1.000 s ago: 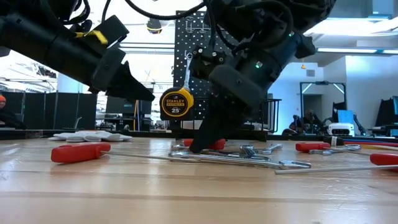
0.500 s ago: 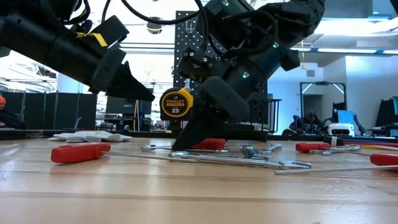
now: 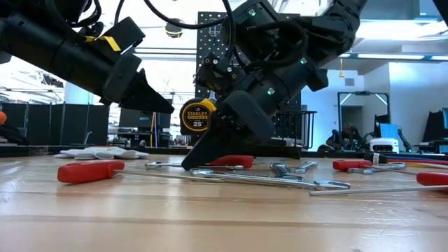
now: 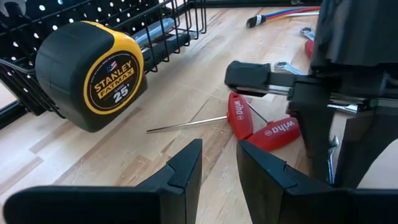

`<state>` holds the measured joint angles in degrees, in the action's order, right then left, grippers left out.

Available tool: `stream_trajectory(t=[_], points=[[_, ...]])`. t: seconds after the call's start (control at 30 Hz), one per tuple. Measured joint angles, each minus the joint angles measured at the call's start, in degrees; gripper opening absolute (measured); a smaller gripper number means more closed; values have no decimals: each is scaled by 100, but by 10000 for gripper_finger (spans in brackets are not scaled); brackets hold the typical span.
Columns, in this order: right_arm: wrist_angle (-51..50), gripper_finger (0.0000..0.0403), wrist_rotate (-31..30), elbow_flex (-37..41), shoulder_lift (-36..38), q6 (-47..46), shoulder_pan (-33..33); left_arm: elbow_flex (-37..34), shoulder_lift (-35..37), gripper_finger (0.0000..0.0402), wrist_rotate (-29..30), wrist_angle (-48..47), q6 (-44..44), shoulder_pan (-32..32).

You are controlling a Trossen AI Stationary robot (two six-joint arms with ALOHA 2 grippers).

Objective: Hang tools onto peg board
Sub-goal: Hang the silver wrench on the peg board

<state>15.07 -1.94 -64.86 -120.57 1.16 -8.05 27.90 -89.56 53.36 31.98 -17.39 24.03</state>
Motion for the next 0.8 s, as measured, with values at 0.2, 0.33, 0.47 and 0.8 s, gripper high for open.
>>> stream_trajectory(t=[0.2, 0.33, 0.47, 0.8], points=[[223, 134, 315, 7, -11, -190, 45, -2, 0, 94, 0, -1, 0, -2], [772, 187, 286, 2, -236, -191, 34, -2, 0, 95, -2, -3, 1, 0], [1293, 193, 161, -11, -659, -401, 21, -2, 0, 95, -6, -3, 0, 0], [1149, 36, 160, -42, -861, -418, 80, -4, 0, 95, -9, -3, -12, -2]])
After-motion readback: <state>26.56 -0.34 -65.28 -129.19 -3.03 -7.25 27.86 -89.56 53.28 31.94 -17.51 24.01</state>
